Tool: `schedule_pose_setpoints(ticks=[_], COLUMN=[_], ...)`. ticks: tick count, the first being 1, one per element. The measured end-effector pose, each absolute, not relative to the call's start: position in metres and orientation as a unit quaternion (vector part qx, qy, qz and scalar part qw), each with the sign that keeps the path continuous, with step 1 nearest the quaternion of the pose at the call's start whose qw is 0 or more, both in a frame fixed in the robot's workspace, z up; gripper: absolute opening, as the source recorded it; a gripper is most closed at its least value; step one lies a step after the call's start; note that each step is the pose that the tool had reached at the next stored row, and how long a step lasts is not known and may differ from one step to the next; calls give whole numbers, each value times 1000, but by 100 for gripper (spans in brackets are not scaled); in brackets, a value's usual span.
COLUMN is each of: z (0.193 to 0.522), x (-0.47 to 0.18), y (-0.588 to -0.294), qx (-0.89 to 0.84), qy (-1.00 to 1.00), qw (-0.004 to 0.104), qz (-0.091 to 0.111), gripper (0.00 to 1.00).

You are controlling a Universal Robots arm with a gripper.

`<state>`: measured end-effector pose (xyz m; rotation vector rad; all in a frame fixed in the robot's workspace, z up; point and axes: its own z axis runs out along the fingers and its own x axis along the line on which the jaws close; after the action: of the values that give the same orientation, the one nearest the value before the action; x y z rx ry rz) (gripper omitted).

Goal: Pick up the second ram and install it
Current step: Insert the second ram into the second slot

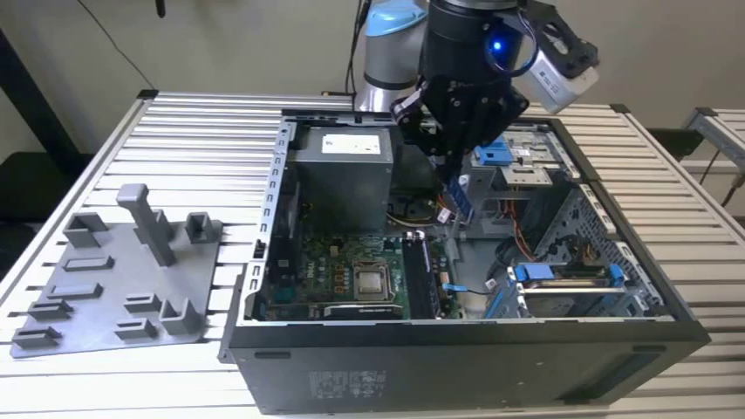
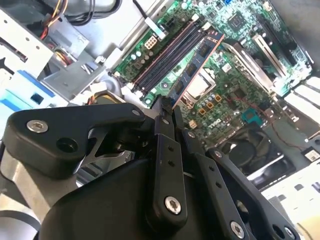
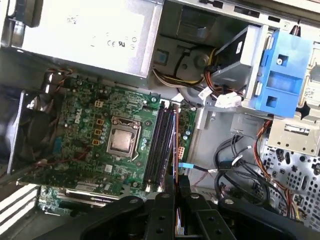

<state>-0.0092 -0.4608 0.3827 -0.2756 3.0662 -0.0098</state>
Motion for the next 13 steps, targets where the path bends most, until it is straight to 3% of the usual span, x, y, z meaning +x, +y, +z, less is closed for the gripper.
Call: schedule_pose_setpoints(ticks=[13], z=[381], x=[-9], y=[-461], qx=[-10], qy=[999], qw=[31], qz=[-6], gripper=[14])
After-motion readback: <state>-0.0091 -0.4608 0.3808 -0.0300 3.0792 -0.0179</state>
